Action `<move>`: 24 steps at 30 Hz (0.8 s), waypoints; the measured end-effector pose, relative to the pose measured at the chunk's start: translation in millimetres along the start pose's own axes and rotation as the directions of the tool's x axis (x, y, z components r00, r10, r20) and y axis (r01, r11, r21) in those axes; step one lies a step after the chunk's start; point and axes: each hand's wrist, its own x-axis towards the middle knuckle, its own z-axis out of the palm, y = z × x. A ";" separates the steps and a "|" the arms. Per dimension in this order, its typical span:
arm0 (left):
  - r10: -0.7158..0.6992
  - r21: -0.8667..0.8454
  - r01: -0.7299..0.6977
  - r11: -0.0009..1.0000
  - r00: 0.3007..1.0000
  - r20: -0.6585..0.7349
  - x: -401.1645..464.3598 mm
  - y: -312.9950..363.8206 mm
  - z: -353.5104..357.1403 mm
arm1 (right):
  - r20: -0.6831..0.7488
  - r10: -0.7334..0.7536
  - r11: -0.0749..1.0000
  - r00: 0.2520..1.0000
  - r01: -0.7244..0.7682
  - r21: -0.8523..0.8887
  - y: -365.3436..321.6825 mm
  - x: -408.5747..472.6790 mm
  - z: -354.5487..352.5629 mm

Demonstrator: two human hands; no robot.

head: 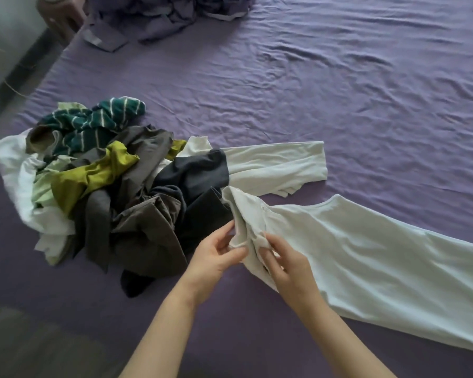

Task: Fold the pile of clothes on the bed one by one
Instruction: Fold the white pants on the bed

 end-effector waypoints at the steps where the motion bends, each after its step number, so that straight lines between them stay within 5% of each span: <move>1: 0.031 -0.025 -0.031 0.999 0.999 0.004 -1.9 3.6 0.1 | -0.015 0.007 0.998 1.000 -0.006 0.059 -3.9 -1.5 -4.4; 4: 0.122 -0.120 -0.119 0.986 0.992 0.017 -8.8 17.9 9.6 | 0.020 -0.003 0.978 1.000 -0.001 0.208 -15.3 -3.5 -14.7; 8: 0.153 -0.110 -0.146 0.983 0.987 0.056 -13.6 36.3 38.3 | 0.083 -0.025 0.984 0.996 0.010 0.179 -25.6 -5.3 -32.2; 13: 0.050 0.051 -0.058 0.997 0.986 0.160 -9.8 37.5 86.9 | -0.119 -0.037 0.998 0.992 0.043 0.051 -21.8 -9.3 -74.4; 17: 0.127 0.098 -0.146 0.984 0.975 0.181 4.5 32.6 137.6 | -0.336 -0.011 0.999 0.942 0.020 0.024 -14.1 -20.2 -121.3; 19: 0.246 0.397 -0.283 0.873 0.959 0.143 19.3 24.0 160.9 | -0.434 -0.048 0.998 0.899 0.028 -0.051 -6.7 -26.1 -149.2; 21: 0.275 0.687 -0.331 0.647 0.942 0.195 34.3 10.1 182.9 | -0.503 -0.091 0.987 0.860 0.010 -0.161 5.9 -34.1 -178.5; 24: 0.182 0.804 -0.323 0.499 0.946 0.267 52.8 -12.1 209.1 | -0.559 -0.108 0.968 0.822 -0.042 -0.248 31.1 -52.8 -216.1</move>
